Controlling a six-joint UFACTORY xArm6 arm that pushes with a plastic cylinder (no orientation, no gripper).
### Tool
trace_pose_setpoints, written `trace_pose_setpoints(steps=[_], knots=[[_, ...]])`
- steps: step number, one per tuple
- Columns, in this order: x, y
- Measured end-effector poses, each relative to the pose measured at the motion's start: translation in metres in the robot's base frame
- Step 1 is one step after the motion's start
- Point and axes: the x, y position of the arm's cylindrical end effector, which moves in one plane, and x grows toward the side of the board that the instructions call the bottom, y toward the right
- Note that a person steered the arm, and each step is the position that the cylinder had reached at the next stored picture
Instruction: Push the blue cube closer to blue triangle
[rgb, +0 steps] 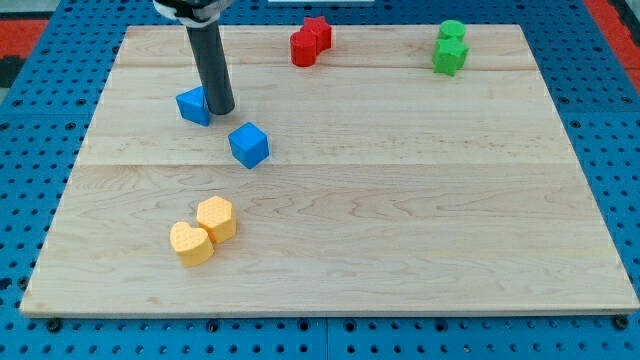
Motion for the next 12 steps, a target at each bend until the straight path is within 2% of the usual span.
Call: trace_pose_setpoints(steps=[1,2,3,5,6,7,9,10,11,12], knots=[[-0.006,0.009],[-0.007,-0.033],[-0.002,-0.031],[0.008,0.11],[0.06,0.127],[0.088,0.079],[0.077,-0.051],[0.067,-0.065],[0.081,-0.028],[0.081,0.058]])
